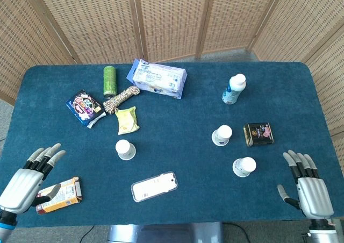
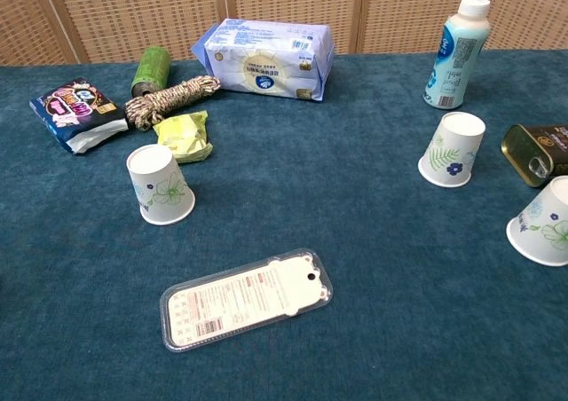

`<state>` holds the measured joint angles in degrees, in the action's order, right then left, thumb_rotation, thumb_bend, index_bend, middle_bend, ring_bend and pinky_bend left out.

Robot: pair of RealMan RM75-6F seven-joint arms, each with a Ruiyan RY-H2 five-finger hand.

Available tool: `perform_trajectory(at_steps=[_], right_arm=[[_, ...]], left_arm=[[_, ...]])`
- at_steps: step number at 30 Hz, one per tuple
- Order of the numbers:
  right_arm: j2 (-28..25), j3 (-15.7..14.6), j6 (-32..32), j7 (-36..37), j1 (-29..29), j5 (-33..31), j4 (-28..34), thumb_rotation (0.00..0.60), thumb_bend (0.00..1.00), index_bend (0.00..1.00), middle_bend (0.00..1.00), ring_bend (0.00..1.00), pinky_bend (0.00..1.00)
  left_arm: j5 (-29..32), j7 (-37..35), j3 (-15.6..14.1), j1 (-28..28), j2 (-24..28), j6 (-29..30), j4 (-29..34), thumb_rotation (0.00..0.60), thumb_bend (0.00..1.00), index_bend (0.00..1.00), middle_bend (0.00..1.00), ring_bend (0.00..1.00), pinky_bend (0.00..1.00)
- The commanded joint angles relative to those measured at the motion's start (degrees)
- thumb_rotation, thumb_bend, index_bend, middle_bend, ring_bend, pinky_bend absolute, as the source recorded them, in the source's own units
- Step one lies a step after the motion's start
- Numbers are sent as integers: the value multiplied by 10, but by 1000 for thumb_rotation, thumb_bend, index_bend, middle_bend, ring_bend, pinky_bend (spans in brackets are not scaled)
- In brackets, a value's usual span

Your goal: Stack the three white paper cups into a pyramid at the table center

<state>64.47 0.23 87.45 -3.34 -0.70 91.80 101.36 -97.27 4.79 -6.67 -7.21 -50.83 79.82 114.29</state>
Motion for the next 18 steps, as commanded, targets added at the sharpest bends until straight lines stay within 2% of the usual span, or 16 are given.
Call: perform_trajectory(at_steps=[1,7,11,18], right_arm=[[1,-1,0,2,0,-1,-1,600,396,0,0,0,0],[3,-5,7,10,-6,-1,-6,600,395,0,0,0,0],[4,-5,11,11,-8,-1,-5,600,394,0,0,0,0],[13,-6,19,13,-12,-1,-4,600,395,0,0,0,0]], left_arm=[[1,2,1,-2,0,-6,2,600,431,0,0,0,0],[6,12,10,-17,5,-25,9,600,430,0,0,0,0],[30,32,28,-39,9,-52,10,600,431,0,0,0,0],[112,105,75,-112,5,-149,20,600,431,0,0,0,0]])
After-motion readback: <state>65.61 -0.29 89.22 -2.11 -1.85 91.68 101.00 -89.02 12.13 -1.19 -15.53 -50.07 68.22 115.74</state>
